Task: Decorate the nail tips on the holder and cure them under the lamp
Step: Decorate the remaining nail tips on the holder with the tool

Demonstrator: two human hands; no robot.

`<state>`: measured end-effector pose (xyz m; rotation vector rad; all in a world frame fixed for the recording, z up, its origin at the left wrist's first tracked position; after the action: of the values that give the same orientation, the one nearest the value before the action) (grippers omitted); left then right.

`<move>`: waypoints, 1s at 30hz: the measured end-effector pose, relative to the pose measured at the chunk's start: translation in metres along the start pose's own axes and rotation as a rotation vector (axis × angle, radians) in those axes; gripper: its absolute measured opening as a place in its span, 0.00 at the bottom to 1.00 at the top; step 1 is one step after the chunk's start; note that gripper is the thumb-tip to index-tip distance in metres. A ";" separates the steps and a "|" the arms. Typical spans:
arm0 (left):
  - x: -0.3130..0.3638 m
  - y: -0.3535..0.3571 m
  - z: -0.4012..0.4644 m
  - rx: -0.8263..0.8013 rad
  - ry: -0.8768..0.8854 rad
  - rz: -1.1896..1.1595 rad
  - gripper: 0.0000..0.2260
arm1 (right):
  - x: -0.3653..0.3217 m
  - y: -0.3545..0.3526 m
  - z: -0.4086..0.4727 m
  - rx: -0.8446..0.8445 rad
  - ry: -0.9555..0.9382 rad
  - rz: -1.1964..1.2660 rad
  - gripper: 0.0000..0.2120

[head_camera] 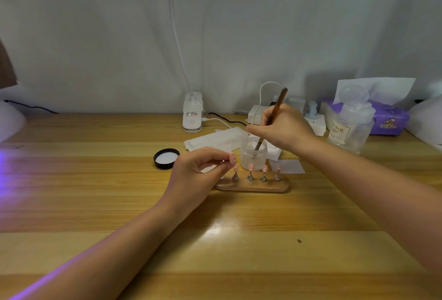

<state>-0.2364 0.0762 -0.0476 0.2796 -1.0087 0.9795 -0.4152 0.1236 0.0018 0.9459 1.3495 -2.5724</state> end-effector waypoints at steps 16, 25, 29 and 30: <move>-0.001 0.000 0.001 -0.001 -0.009 -0.013 0.07 | 0.036 -0.029 -0.010 0.154 0.362 0.464 0.16; 0.000 0.001 0.000 -0.006 0.002 0.006 0.07 | 0.023 -0.025 -0.045 0.344 0.123 0.582 0.13; -0.001 0.001 0.000 -0.017 0.018 0.052 0.10 | 0.009 0.001 -0.082 0.310 -0.306 0.418 0.14; -0.001 0.000 0.001 -0.018 0.024 0.073 0.11 | 0.008 0.007 -0.087 0.326 -0.408 0.316 0.17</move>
<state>-0.2372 0.0755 -0.0483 0.2173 -1.0112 1.0372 -0.3769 0.1881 -0.0441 0.5601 0.6366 -2.5798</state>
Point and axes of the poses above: each hand's wrist, its own z-axis towards the middle knuckle, its own y-axis out of the palm, x = y × z, the point moved 1 cm from there along z, towards the middle knuckle, and after that the axes turned 1 degree about x, right-handed, at the moved point
